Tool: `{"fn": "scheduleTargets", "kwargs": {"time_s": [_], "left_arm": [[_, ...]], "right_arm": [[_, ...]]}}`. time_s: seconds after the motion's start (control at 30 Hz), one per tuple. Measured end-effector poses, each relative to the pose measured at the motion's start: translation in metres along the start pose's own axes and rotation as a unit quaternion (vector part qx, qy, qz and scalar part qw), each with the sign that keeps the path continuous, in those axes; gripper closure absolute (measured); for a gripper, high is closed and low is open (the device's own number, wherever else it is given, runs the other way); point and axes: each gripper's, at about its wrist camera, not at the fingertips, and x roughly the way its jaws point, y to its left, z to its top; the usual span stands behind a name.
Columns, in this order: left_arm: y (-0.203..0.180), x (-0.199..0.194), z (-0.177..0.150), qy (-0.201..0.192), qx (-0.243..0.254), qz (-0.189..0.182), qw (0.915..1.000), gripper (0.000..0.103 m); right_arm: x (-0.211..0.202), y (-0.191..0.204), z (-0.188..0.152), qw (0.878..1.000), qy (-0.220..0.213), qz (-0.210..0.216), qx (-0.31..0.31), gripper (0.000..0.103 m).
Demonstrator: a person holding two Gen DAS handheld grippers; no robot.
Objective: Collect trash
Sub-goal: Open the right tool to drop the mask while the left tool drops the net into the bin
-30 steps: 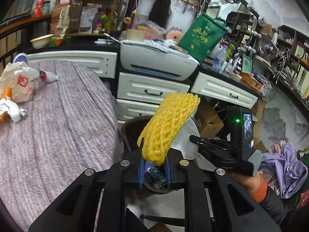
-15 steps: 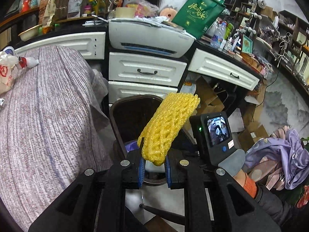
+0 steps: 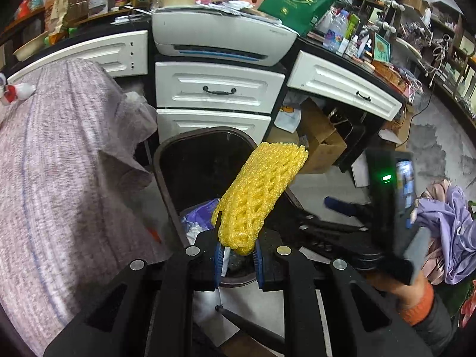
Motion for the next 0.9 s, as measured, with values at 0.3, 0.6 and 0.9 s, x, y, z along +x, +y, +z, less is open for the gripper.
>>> {"fn": "scheduleTargets", "kwargs": {"time_s": [0.3, 0.6, 0.9], "left_arm": [[-0.013, 0.028, 0.004, 0.032, 0.02, -0.003, 0.9993, 0.086], [-0.015, 0.056, 0.006, 0.065, 0.032, 0.003, 0.9974, 0.085], [-0.016, 0.062, 0.002, 0.069, 0.045, 0.007, 0.9966, 0.016]], "right_arm": [[-0.006, -0.033, 0.003, 0.999, -0.006, -0.016, 0.047, 0.036], [-0.005, -0.042, -0.001, 0.998, -0.001, -0.017, 0.06, 0.036], [-0.006, -0.043, 0.0, 0.998, -0.002, -0.016, 0.067, 0.035]]}}
